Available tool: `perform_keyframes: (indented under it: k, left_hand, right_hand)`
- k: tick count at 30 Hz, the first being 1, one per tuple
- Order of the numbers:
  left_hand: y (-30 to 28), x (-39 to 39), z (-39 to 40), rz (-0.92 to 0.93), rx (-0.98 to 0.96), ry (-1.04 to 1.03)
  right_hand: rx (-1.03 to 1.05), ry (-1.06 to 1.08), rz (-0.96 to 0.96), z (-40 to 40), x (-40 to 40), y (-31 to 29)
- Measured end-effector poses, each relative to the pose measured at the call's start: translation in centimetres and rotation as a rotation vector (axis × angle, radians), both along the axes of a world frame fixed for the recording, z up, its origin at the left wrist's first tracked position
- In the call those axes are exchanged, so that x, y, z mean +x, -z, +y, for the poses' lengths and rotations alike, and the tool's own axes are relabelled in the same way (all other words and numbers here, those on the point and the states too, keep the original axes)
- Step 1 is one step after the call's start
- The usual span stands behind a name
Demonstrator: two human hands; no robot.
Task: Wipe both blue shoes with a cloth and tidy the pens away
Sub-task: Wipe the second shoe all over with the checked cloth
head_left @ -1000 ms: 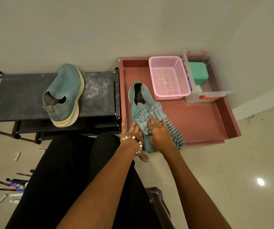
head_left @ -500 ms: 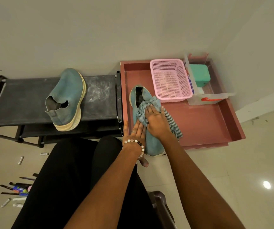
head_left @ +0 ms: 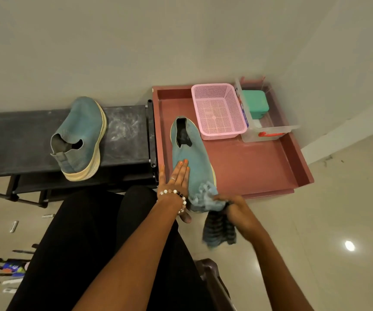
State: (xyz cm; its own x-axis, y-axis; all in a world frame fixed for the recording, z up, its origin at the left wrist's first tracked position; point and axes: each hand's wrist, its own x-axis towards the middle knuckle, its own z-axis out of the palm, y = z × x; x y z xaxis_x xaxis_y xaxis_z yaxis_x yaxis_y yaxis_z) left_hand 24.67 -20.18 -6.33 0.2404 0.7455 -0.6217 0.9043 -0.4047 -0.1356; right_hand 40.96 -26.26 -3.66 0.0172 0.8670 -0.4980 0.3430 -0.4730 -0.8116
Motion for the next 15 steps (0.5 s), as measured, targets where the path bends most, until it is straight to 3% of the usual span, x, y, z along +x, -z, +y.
perform_keyframes:
  k: [4, 6, 8, 10, 12, 15]
  left_hand:
    - [-0.4, -0.2, -0.1, 0.004, 0.017, 0.023]
    - [-0.5, -0.3, -0.5, 0.017, -0.024, 0.034]
    - [-0.9, -0.2, -0.9, -0.014, -0.063, 0.036]
    - [-1.5, 0.0, -0.6, -0.168, -0.003, -0.013]
    - [-2.0, 0.4, 0.1, -0.33, 0.118, -0.075]
    - [-1.6, 0.6, 1.0, -0.352, 0.146, -0.047]
  right_hand:
    - [-0.017, 0.51, 0.295, 2.4, 2.0, -3.2]
    - [0.055, 0.722, 0.291, 4.4, 2.7, -3.4]
    - [0.189, 0.753, 0.184, 6.5, 2.7, -2.9]
    - [0.281, 0.605, 0.016, 8.1, 1.6, -2.2]
    - [0.307, 0.285, -0.187, 8.8, -0.3, -0.9]
    - [0.352, -0.242, -0.425, 8.6, -2.6, 2.6]
